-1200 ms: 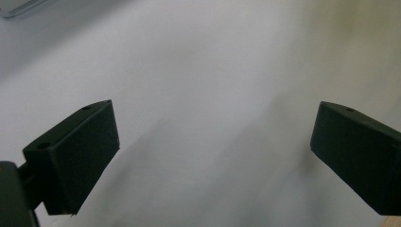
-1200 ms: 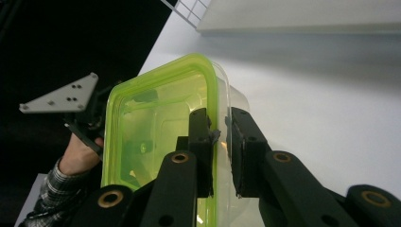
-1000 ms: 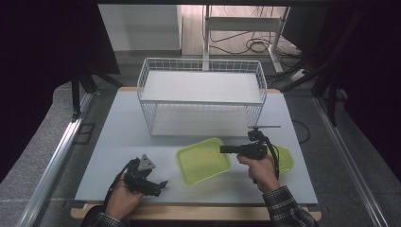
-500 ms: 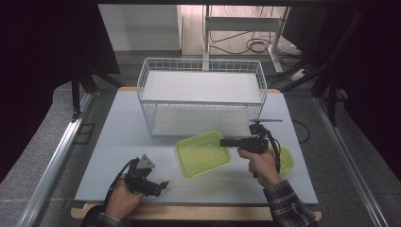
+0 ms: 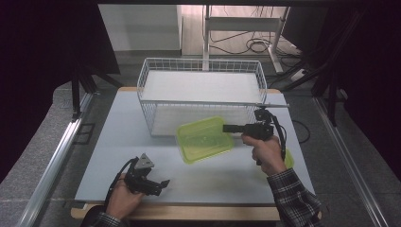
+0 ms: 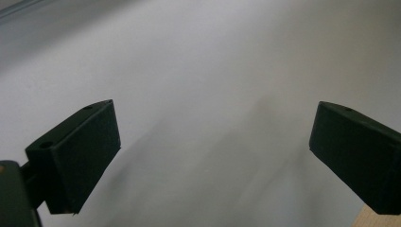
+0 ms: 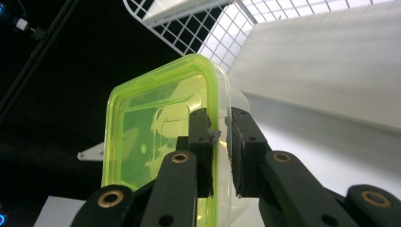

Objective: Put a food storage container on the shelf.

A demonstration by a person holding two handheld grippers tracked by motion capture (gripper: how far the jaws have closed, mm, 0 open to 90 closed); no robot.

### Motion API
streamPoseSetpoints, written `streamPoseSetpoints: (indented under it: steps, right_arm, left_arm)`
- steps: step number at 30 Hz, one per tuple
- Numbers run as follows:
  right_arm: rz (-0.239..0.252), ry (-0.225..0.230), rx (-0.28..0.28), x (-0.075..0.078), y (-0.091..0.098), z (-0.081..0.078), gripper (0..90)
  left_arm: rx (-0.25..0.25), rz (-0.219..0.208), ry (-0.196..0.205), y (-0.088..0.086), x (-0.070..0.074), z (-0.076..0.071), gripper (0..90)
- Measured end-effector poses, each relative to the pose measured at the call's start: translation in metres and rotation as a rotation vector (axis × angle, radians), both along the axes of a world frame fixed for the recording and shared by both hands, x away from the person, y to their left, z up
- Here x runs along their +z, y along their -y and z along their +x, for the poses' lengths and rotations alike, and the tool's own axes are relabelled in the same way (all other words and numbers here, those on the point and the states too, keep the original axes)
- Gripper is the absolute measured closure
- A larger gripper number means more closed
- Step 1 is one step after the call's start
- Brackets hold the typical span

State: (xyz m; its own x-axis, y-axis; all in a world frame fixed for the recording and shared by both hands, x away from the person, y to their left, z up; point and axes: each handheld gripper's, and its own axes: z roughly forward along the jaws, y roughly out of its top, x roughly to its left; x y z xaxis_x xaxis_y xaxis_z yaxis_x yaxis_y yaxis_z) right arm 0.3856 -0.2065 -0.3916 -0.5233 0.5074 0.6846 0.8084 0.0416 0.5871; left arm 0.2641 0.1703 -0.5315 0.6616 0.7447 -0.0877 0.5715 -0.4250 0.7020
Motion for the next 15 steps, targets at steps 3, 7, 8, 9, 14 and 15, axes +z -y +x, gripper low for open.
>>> streamPoseSetpoints:
  steps: [3, 7, 8, 9, 14, 15]
  right_arm:
    - [0.008, 0.003, -0.006, 0.006, 0.001, 0.002, 80.1]
    - [0.019, 0.013, -0.015, 0.015, 0.001, 0.005, 80.2]
    - [0.021, 0.012, -0.016, 0.017, 0.002, 0.006, 80.2]
    - [0.025, 0.013, -0.017, 0.019, 0.002, 0.007, 80.2]
    - [0.033, 0.023, -0.028, 0.030, 0.003, 0.011, 80.2]
    - [0.034, 0.023, -0.029, 0.033, 0.003, 0.012, 80.1]
  left_arm:
    - [-0.005, 0.006, 0.006, 0.000, 0.000, 0.000, 2.8]
    - [-0.007, 0.001, 0.016, 0.000, 0.000, 0.000, 2.9]
    - [-0.007, 0.000, 0.018, 0.000, 0.000, 0.000, 2.9]
    - [-0.007, 0.000, 0.018, 0.000, 0.000, 0.000, 2.9]
    - [-0.012, -0.001, 0.017, 0.000, -0.001, 0.000, 3.1]
    - [-0.014, 0.004, 0.018, 0.001, -0.001, 0.000, 3.2]
